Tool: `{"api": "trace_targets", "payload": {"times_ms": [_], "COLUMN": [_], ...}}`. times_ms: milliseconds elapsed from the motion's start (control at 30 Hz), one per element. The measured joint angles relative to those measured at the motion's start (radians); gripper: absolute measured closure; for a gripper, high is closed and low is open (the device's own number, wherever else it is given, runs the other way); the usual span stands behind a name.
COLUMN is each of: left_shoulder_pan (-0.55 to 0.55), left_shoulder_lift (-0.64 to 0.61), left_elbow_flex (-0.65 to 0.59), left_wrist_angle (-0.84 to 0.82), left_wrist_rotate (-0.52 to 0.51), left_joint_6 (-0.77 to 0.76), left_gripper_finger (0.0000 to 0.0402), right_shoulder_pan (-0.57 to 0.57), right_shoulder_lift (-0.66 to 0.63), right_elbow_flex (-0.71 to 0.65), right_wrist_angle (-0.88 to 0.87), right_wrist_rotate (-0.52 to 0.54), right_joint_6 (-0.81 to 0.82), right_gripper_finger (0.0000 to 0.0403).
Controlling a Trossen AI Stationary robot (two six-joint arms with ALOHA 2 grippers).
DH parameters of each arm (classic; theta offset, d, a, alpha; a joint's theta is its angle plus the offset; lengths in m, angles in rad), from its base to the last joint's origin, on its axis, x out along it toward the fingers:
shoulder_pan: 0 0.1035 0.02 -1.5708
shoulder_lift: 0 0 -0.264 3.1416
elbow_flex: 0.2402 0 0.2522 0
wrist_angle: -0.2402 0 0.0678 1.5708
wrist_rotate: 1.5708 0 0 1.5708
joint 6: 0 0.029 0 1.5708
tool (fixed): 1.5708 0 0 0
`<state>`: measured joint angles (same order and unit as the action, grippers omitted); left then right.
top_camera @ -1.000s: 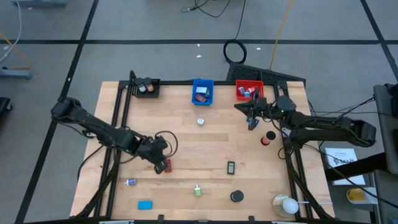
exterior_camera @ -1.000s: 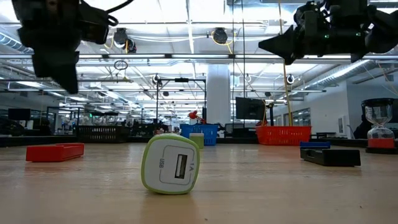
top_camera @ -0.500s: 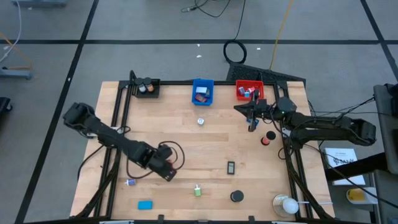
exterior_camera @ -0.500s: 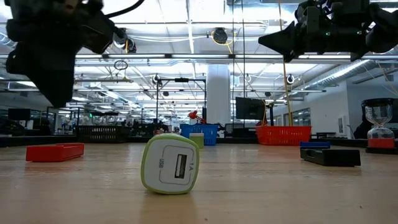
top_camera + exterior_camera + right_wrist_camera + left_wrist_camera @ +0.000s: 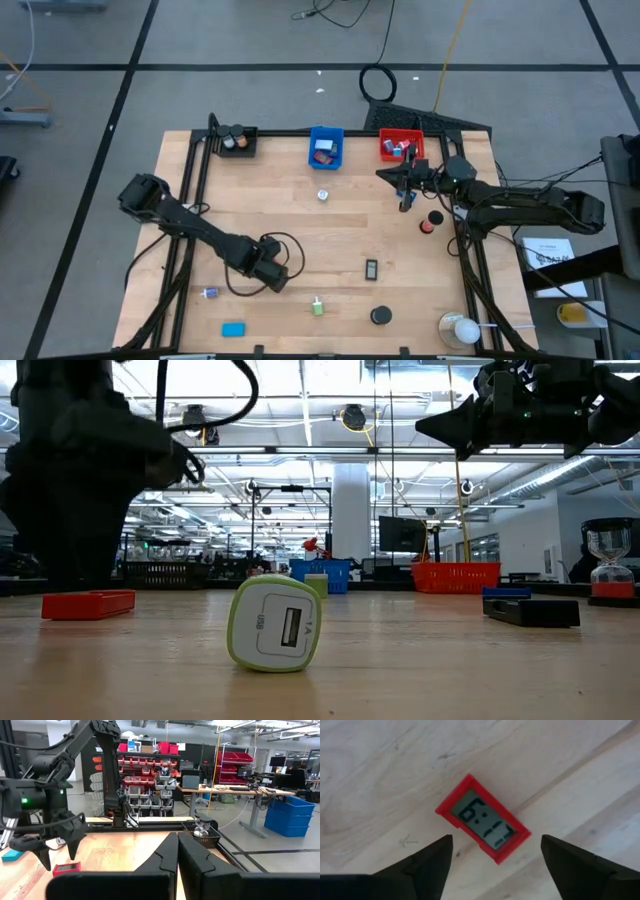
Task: Pick & Place Office items
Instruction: Put the red digital clock into the blue basket
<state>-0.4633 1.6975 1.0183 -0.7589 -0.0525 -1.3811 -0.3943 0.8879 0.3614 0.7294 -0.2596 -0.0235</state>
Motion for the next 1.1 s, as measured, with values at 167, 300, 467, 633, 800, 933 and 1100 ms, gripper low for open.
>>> {"api": "trace_targets", "payload": {"times_ms": [167, 300, 467, 633, 800, 933, 1100], "left_shoulder_pan": [0.008, 0.015, 0.018, 0.012, 0.013, 0.013, 0.013], "left_shoulder_lift": [0.036, 0.044, 0.044, 0.034, 0.013, 0.009, 0.009], "left_elbow_flex": [0.000, 0.000, 0.000, 0.000, 0.000, 0.000, 0.000], "left_wrist_angle": [0.003, -0.002, -0.092, -0.191, -0.193, -0.190, -0.190], "left_wrist_rotate": [0.000, 0.011, 0.047, 0.049, 0.003, -0.030, -0.057], "left_joint_6": [0.033, 0.072, 0.098, 0.114, 0.122, 0.150, 0.186], "left_gripper_finger": [0.0072, 0.0086, 0.0139, 0.0202, 0.0225, 0.0195, 0.0125], "right_shoulder_pan": [0.000, 0.000, 0.000, 0.000, 0.000, 0.000, 0.000], "right_shoulder_lift": [0.000, 0.000, 0.000, 0.000, 0.000, 0.000, 0.000], "right_elbow_flex": [0.000, 0.000, 0.000, 0.000, 0.000, 0.000, 0.000], "right_wrist_angle": [0.000, 0.000, 0.000, 0.000, -0.001, -0.002, -0.003], "right_wrist_rotate": [0.000, 0.000, 0.000, 0.000, 0.000, 0.000, 0.000], "right_joint_6": [0.000, 0.000, 0.000, 0.000, 0.000, 0.001, 0.003], "right_gripper_finger": [0.0403, 0.0403, 0.0403, 0.0403, 0.0403, 0.0403, 0.0403]}}
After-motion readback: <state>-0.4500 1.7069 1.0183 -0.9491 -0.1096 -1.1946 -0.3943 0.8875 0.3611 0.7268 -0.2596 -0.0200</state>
